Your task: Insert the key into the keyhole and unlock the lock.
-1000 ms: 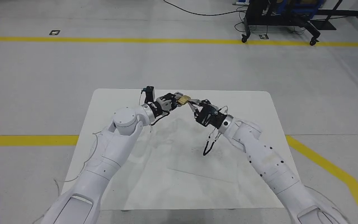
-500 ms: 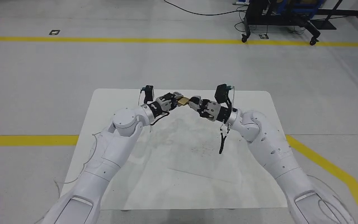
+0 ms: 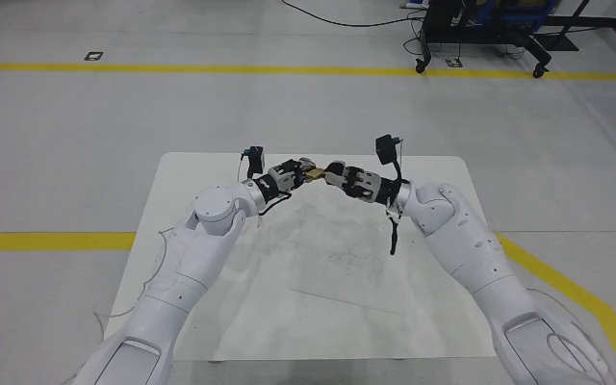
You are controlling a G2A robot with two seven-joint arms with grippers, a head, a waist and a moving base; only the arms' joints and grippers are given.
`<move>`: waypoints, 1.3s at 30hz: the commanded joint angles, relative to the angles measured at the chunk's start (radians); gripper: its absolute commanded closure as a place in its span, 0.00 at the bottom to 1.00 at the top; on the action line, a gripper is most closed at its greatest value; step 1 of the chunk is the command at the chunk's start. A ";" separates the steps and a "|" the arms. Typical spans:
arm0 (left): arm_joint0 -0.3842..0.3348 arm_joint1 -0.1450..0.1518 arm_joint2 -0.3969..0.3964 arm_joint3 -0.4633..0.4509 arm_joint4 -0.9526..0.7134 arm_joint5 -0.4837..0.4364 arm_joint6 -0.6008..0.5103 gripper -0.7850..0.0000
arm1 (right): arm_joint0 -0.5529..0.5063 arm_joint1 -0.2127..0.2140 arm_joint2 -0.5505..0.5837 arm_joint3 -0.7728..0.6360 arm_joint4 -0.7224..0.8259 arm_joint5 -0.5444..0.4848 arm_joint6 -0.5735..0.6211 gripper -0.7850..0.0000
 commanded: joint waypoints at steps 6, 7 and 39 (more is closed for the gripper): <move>0.008 0.000 -0.007 -0.004 0.002 0.009 -0.004 1.00 | -0.067 0.047 0.158 -0.096 -0.245 0.000 -0.184 0.00; 0.010 0.001 -0.008 -0.006 0.004 0.013 -0.005 1.00 | -0.079 0.056 0.197 -0.105 -0.279 0.000 -0.226 0.00; 0.127 0.071 0.042 -0.295 0.515 0.220 -0.202 1.00 | -0.118 0.090 0.345 -0.095 -0.355 0.000 -0.373 0.00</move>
